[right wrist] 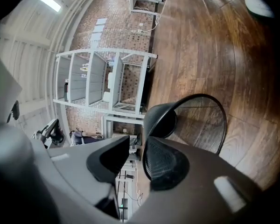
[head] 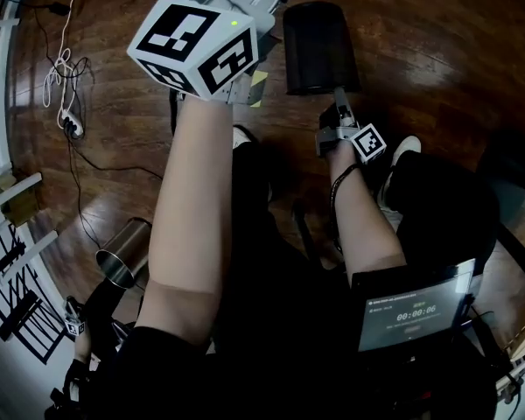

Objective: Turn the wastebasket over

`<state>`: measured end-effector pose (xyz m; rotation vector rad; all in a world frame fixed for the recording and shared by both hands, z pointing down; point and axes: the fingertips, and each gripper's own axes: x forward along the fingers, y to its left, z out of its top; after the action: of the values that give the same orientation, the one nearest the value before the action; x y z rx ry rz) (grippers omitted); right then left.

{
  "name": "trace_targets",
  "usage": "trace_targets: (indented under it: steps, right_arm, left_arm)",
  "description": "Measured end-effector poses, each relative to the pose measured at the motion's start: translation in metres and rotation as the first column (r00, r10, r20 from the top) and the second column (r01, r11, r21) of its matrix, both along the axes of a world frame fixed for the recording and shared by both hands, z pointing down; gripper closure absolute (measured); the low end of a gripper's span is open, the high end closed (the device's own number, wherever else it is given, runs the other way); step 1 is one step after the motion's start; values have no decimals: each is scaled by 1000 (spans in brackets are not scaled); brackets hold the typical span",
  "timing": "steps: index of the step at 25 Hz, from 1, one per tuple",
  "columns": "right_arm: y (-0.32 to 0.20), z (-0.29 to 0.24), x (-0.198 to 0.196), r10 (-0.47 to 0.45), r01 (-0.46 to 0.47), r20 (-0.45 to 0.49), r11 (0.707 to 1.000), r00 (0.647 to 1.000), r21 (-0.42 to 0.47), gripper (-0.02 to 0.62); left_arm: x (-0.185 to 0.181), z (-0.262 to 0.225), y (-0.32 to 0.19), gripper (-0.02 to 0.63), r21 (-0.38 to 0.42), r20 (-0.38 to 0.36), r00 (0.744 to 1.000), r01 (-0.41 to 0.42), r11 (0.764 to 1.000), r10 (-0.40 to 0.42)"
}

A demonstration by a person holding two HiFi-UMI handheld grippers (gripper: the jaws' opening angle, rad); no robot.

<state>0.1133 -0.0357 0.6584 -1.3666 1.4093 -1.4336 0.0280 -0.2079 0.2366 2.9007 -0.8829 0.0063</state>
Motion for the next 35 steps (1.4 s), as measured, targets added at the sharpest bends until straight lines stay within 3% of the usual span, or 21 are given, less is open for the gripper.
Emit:
trace_targets:
  steps: [6,16,26,30,35]
  right_arm:
    - [-13,-5,0,55,-56,83,998,995,2,480]
    - [-18,-2,4,47,-46,73,999,996,-15,476]
    - [-67,13,-2,-29,27,49,999,998,34,476]
    - [-85,13,-2,11,-11,70,1000,997,-1,476]
    - [-91,18,-2,32,-30,93,999,995,-21,557]
  left_arm:
    - [2,-4,-1,604,6,0,1000,3,1000,-3]
    - [4,-8,-1,604,4,-4,1000,8,1000,-8]
    - [-2,-3,-6,604,-4,-15,1000,21,1000,-21]
    - [-2,-4,-5,603,-4,-22,1000,18,1000,-18]
    - [-7,-7,-7,604,-27,-10,999,42,999,-43]
